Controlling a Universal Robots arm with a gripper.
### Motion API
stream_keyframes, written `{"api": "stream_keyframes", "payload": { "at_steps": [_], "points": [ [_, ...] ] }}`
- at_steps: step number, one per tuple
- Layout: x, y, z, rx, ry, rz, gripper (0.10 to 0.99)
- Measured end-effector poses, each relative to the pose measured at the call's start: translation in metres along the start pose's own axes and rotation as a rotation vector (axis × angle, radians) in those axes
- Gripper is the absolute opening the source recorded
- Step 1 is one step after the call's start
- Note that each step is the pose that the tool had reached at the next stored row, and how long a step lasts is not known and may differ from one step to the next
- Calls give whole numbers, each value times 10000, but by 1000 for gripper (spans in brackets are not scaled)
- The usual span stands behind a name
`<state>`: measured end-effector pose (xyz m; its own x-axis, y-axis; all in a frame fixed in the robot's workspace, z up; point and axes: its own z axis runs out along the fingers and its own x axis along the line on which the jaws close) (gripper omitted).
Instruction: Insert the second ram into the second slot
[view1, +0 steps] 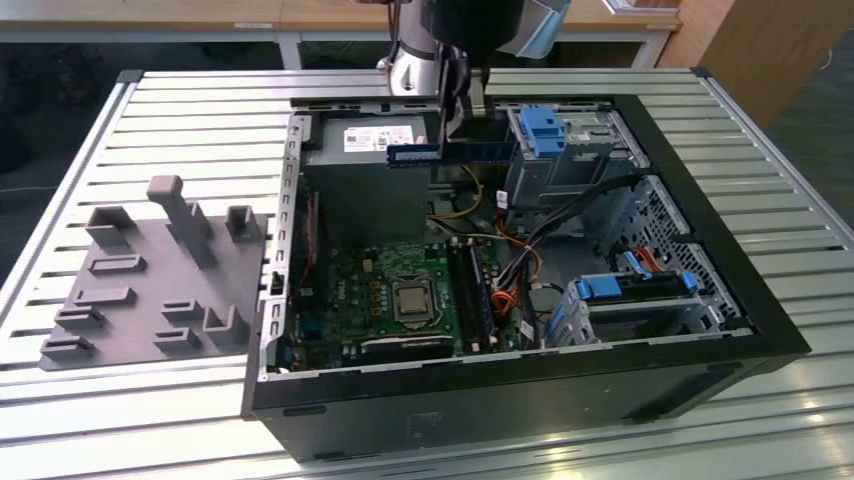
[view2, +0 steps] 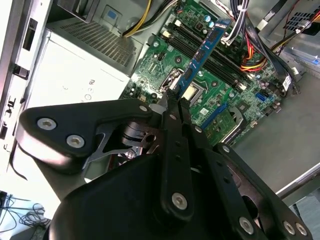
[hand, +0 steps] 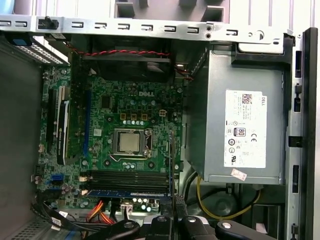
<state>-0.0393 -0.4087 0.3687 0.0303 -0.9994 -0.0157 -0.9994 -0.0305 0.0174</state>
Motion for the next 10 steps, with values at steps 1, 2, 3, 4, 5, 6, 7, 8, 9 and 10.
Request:
{"api": "stream_keyframes", "payload": {
  "at_steps": [1, 2, 3, 4, 5, 6, 7, 8, 9, 10],
  "points": [
    [2, 1, 2, 0, 1, 1, 137],
    [4, 1, 3, 0, 1, 2, 137],
    [8, 1, 5, -1, 2, 1, 137],
    [12, 1, 7, -1, 3, 1, 137],
    [19, 3, 8, -2, 5, 1, 137],
    [25, 4, 11, -1, 3, 1, 137],
    [29, 4, 14, -1, 2, 1, 137],
    [33, 6, 16, -1, 2, 2, 137],
    [36, 6, 19, 0, 1, 1, 137],
    [39, 7, 21, 0, 0, 1, 137]
  ]
}}
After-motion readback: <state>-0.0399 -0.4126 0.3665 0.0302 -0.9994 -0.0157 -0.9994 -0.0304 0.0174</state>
